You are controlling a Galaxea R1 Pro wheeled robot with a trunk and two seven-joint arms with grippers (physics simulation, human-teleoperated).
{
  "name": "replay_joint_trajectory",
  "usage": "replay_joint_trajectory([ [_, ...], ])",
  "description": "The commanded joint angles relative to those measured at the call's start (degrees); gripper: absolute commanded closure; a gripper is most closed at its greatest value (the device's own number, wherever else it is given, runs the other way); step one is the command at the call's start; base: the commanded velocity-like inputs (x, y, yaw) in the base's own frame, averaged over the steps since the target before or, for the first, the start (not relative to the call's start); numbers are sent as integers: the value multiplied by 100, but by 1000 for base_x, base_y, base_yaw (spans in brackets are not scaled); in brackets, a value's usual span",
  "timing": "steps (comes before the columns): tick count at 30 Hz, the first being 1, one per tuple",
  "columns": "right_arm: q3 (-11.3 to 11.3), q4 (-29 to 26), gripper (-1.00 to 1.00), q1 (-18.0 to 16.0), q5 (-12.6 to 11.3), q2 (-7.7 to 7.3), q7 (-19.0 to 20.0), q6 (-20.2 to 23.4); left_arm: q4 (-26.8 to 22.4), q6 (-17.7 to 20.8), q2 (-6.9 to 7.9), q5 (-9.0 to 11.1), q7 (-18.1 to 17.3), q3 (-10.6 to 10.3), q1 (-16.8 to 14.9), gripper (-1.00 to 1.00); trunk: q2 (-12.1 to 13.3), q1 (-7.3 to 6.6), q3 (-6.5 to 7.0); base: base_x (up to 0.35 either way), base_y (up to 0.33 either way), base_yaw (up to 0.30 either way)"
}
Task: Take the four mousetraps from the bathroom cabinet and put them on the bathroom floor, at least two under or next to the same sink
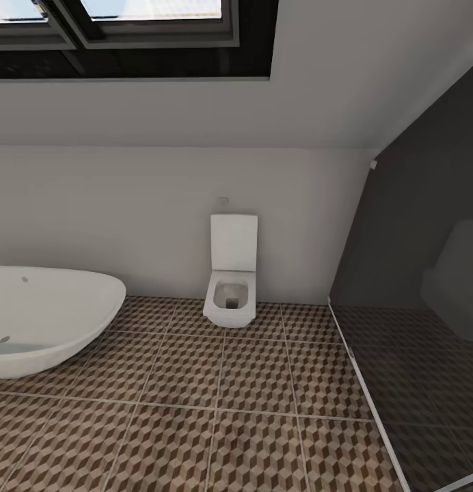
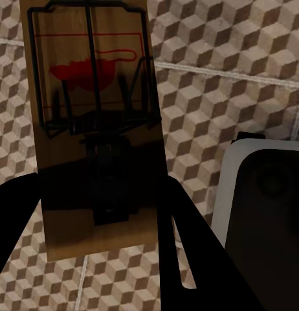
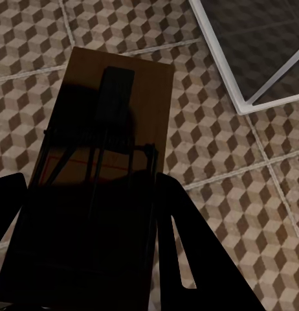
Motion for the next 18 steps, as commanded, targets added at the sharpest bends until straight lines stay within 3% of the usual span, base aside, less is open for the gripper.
replay_joint_trajectory([
  [1,51,-1,100,-3,-12,-1,-49,-9,14,-20,-3,-11,34,-40,-7,100,-11,3,-11,0,0,0],
  [18,51,-2,100,-3,-12,-2,-49,-9,14,-20,-3,-9,34,-40,-7,100,-11,3,-11,0,0,0],
])
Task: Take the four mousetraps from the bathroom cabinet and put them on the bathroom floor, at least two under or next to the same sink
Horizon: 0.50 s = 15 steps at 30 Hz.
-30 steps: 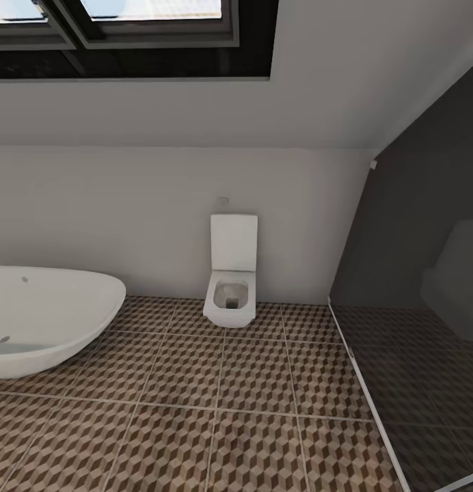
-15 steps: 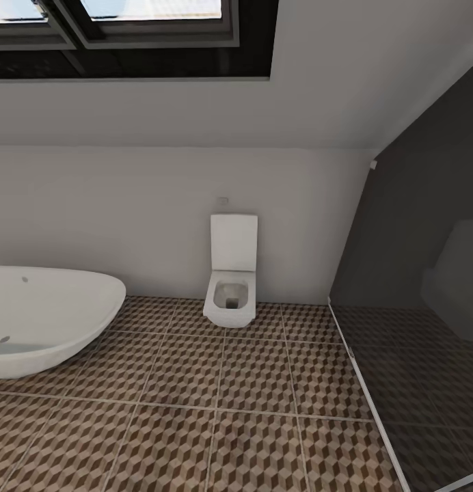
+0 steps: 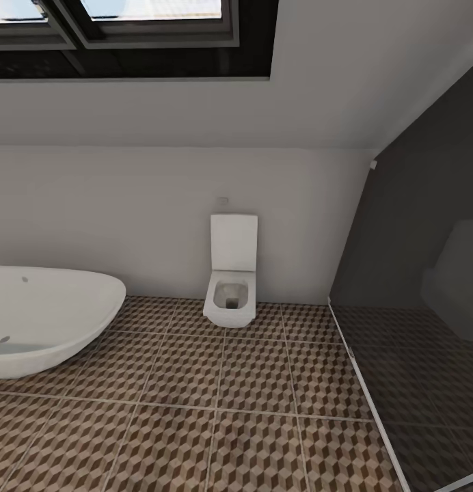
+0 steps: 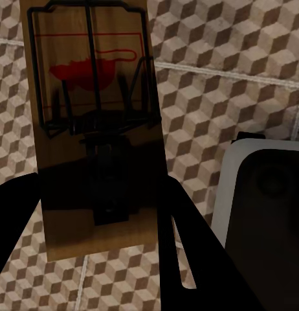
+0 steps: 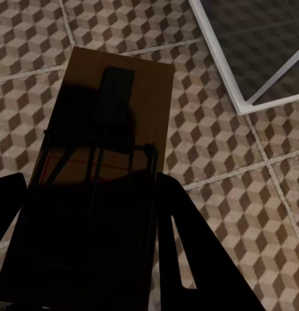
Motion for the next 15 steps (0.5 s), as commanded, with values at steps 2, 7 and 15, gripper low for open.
replay_joint_trajectory([
  [2,51,-1,100,-3,-13,-1,-49,-9,14,-19,-3,-12,34,-40,-7,100,-11,3,-11,0,0,0],
  [7,52,-1,100,-3,-13,-1,-49,-9,14,-21,-3,-13,34,-40,-7,100,-11,3,-11,0,0,0],
  [15,51,1,100,-3,-13,-1,-49,-9,14,-19,-3,-13,34,-40,-7,100,-11,3,-11,0,0,0],
])
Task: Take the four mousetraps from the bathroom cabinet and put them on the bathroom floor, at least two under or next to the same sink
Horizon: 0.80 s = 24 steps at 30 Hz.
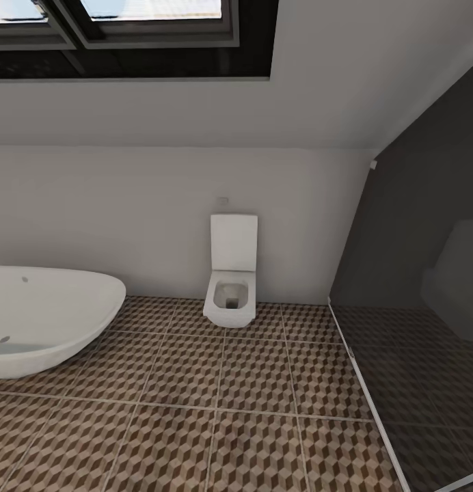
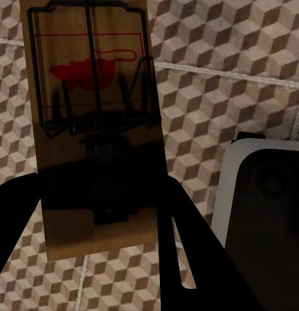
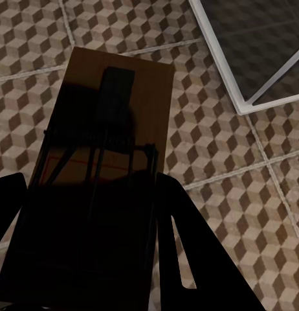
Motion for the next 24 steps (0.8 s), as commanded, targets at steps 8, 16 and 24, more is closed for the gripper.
replay_joint_trajectory([
  [8,52,0,100,-3,-14,-1,-49,-9,14,-20,-3,-11,34,-40,-7,100,-11,3,-11,0,0,0],
  [16,51,-3,100,-3,-14,-1,-49,-9,14,-20,-3,-12,34,-40,-7,100,-11,3,-11,0,0,0],
  [24,54,-4,100,-3,-12,-1,-49,-9,14,-21,-3,-13,34,-40,-7,100,-11,3,-11,0,0,0],
])
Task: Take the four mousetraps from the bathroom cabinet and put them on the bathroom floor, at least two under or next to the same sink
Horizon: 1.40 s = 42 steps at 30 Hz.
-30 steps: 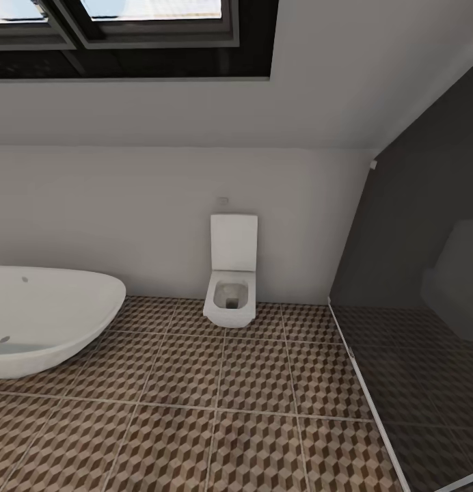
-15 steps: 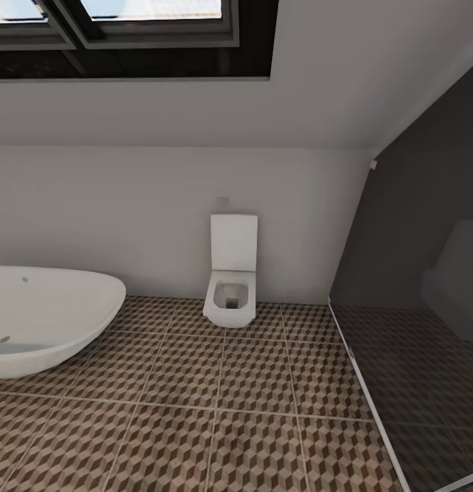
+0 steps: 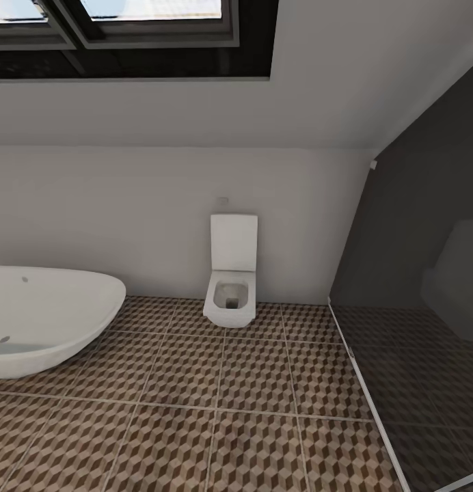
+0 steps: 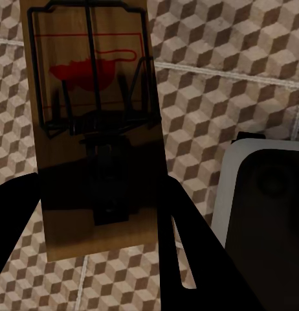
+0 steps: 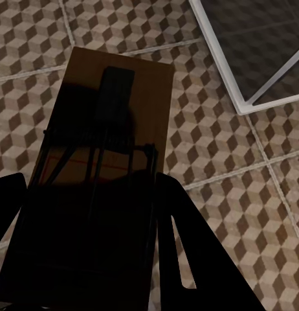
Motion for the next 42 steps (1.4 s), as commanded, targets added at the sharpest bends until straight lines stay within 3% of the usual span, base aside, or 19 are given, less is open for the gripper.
replay_joint_trajectory([
  [1,50,-2,100,-3,-12,-1,-49,-9,14,-20,-3,-11,34,-40,-7,100,-11,3,-11,0,0,0],
  [42,48,0,100,-3,-14,-1,-49,-9,14,-21,-3,-10,34,-40,-7,100,-11,3,-11,0,0,0],
])
